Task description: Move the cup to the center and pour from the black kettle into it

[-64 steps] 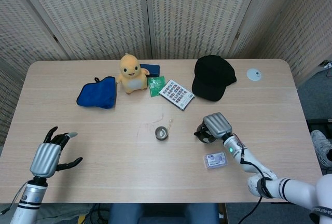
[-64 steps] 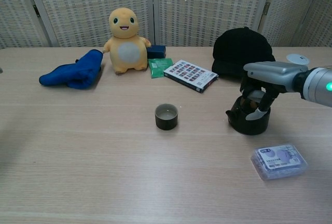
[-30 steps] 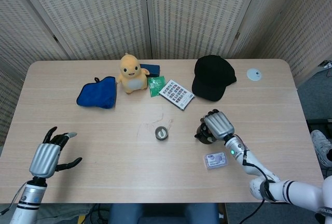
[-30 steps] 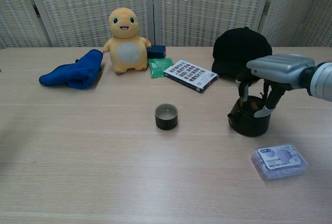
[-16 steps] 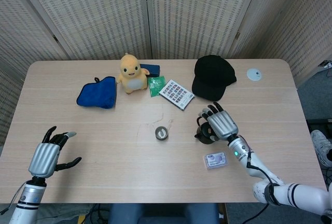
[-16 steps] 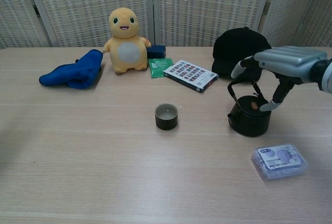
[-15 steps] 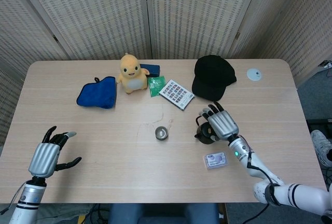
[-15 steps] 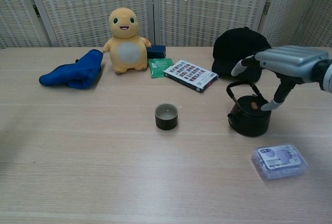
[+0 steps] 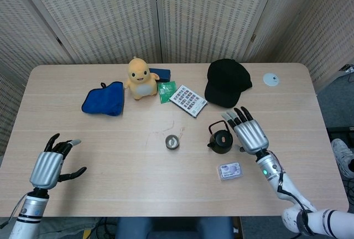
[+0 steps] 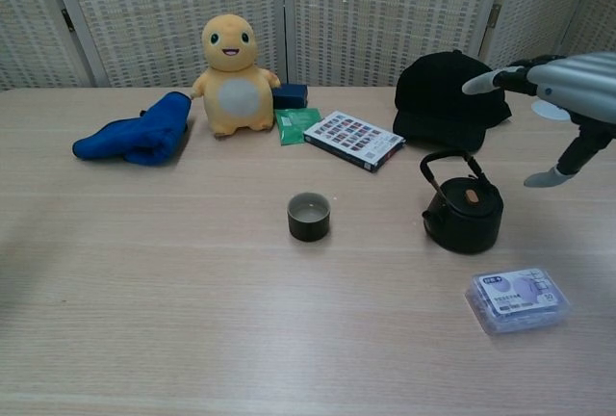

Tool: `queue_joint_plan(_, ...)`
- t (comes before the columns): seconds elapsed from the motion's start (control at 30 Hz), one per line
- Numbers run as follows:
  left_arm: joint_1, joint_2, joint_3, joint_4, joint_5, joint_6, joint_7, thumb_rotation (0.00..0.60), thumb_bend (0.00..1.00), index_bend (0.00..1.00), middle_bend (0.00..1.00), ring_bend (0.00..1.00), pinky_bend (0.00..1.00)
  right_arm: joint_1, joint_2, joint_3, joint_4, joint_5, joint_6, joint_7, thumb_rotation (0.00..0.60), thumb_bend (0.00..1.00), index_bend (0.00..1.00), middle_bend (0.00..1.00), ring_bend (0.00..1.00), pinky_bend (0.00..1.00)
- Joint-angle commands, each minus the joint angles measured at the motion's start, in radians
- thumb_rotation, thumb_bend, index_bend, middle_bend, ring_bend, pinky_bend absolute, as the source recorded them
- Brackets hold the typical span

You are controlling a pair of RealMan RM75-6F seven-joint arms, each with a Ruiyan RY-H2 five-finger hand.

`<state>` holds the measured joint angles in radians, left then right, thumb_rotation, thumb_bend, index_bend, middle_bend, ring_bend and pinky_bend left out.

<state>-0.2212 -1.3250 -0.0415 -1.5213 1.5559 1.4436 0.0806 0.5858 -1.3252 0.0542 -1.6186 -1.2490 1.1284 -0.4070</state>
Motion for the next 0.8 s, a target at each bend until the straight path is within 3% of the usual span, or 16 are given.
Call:
queue_joint_plan(0.03,0.001,0.003,0.0,-0.004,0.002,0.004,0.002,0.0,0.02,0.23,0.29,0.31,0.05,-0.052,0.045,-0.024,-0.053,-0.059,0.072,0.011,0.6,0.0,0.11,0.1,0.0,0.01)
queue_joint_plan(0.43,0.015,0.012,0.002,-0.009,0.001,0.02,0.002,0.0,0.02,0.23,0.29,0.31,0.05,-0.242,0.125,-0.107,-0.137,-0.221,0.317,0.017,0.6,0.0,0.11,0.1,0.0,0.01)
queue_joint_plan(0.8,0.02,0.009,0.003,-0.01,0.006,0.031,0.003,0.0,0.02,0.23,0.29,0.31,0.05,-0.404,0.152,-0.139,-0.168,-0.282,0.486,-0.002,0.6,0.0,0.11,0.11,0.0,0.01)
